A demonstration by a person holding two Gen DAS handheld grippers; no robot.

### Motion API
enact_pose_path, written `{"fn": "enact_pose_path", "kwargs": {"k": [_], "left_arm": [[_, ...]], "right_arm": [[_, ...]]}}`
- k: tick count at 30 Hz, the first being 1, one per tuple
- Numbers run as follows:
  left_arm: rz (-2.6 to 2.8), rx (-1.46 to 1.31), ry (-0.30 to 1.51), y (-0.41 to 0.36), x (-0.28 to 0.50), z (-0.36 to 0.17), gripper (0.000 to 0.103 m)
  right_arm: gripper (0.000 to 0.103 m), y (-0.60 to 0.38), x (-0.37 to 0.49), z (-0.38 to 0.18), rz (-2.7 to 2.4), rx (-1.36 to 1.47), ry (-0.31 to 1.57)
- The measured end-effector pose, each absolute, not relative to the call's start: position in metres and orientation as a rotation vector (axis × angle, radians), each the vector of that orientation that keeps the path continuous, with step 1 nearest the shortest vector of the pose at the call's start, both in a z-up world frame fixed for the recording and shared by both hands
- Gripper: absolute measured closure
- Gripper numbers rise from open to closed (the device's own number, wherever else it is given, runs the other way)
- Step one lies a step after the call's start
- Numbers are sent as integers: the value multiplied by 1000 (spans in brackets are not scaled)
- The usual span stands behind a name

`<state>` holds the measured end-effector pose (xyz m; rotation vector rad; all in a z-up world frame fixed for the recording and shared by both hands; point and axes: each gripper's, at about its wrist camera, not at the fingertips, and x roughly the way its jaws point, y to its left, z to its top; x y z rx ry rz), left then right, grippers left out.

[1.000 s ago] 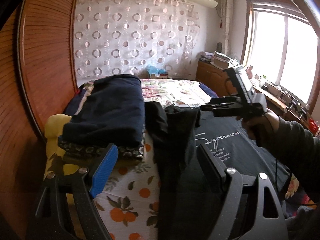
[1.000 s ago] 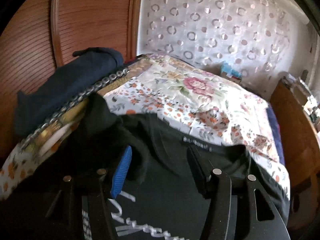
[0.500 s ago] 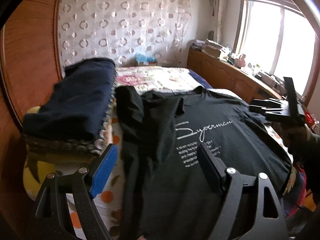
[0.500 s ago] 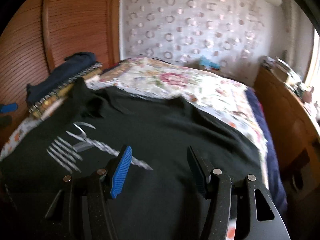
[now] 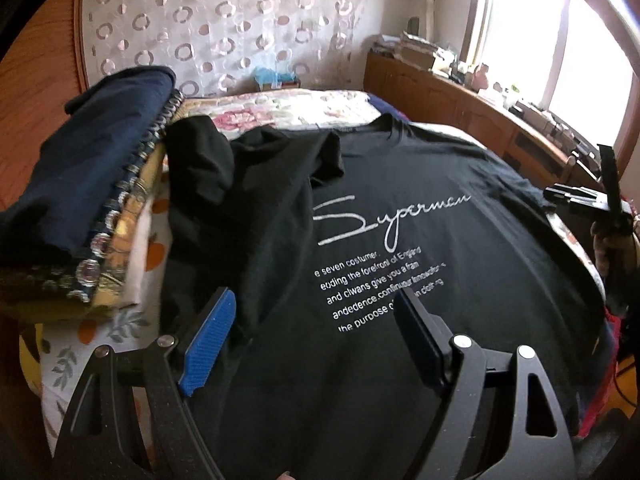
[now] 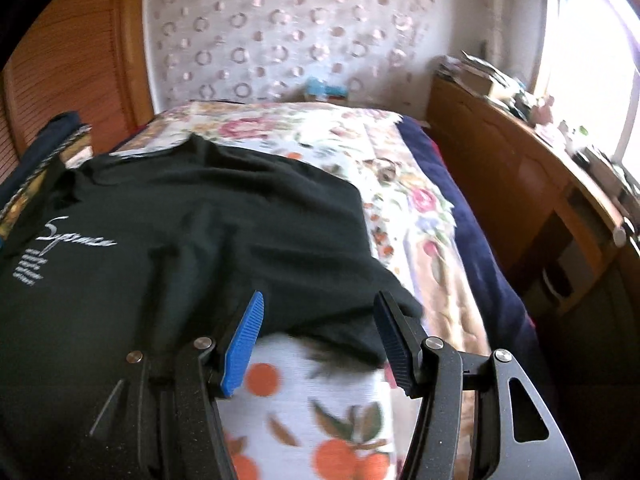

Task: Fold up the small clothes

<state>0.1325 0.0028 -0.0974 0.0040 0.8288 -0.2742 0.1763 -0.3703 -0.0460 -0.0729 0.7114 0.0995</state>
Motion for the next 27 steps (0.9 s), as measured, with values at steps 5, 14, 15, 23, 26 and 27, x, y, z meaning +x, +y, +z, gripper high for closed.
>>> {"fn": "enact_pose_path", "kwargs": {"k": [5, 14, 15, 23, 26, 27], "left_arm": [[-269, 23, 873, -5, 141, -108, 21], [-267, 82, 924, -15, 145, -115, 15], [-272, 92, 929, -17, 146, -116, 12], [-286, 139, 947, -26, 147, -120, 1], [-285, 140, 947, -27, 147, -120, 1], [-285, 140, 947, -27, 147, -120, 1]], "right_arm": [[44, -379, 187, -50, 76, -21, 761], [44, -387, 206, -39, 93, 69, 814], [44, -389, 208, -38, 78, 72, 812], [80, -377, 214, -37, 115, 17, 818], [96, -369, 211, -31, 107, -56, 794], [98, -368, 208, -27, 119, -62, 779]]}}
